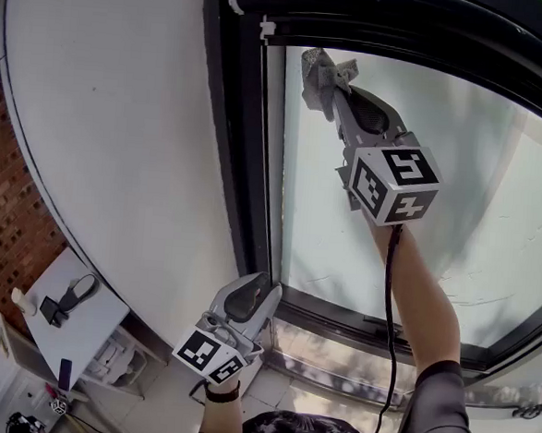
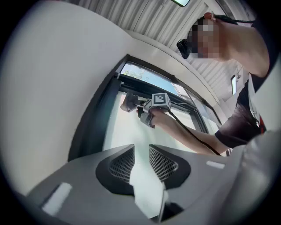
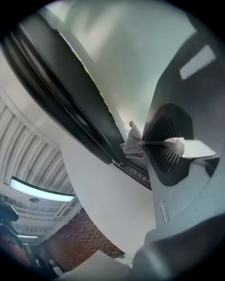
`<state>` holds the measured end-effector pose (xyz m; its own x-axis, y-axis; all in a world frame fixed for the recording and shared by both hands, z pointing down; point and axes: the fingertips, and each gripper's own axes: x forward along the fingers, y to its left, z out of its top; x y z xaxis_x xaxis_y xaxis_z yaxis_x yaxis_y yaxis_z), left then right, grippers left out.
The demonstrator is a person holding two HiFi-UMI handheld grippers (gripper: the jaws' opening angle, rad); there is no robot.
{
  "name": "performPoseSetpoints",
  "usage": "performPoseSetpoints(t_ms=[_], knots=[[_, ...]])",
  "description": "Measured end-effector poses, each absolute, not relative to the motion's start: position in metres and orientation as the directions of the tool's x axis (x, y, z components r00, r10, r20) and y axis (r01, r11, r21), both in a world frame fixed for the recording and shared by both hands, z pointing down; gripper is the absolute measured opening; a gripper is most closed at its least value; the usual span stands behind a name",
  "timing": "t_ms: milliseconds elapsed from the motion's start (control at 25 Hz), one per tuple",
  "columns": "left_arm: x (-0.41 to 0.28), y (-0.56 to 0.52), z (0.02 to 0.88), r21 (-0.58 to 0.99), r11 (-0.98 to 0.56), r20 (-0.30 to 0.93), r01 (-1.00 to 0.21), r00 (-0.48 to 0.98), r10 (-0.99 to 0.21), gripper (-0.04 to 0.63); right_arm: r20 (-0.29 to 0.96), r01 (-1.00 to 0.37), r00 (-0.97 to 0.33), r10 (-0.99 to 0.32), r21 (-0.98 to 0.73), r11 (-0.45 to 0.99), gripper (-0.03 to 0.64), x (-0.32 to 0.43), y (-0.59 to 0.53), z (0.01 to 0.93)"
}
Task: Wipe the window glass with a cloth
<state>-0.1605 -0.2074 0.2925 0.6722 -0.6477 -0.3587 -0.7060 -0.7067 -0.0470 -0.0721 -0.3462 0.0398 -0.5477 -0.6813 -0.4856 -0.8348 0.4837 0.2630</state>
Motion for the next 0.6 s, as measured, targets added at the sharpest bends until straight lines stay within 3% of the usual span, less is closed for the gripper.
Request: performPoseSetpoints(t_ms=[320, 600], knots=[[-0.048, -0.217, 0.303, -0.076, -0.836, -0.297, -0.544, 0.813, -0.502, 0.08, -0.606, -0.947, -0.32, -0.729, 0.235, 0.221, 0.025, 0.133, -0.269, 0.014], [0.062, -0.198, 0.311, -0.101, -0.935, -0.249, -0.34, 0.918, -0.307, 0.08, -0.6, -0.968, 0.113, -0.792, 0.114, -0.224, 0.025, 0.384, -0.193, 0.024]])
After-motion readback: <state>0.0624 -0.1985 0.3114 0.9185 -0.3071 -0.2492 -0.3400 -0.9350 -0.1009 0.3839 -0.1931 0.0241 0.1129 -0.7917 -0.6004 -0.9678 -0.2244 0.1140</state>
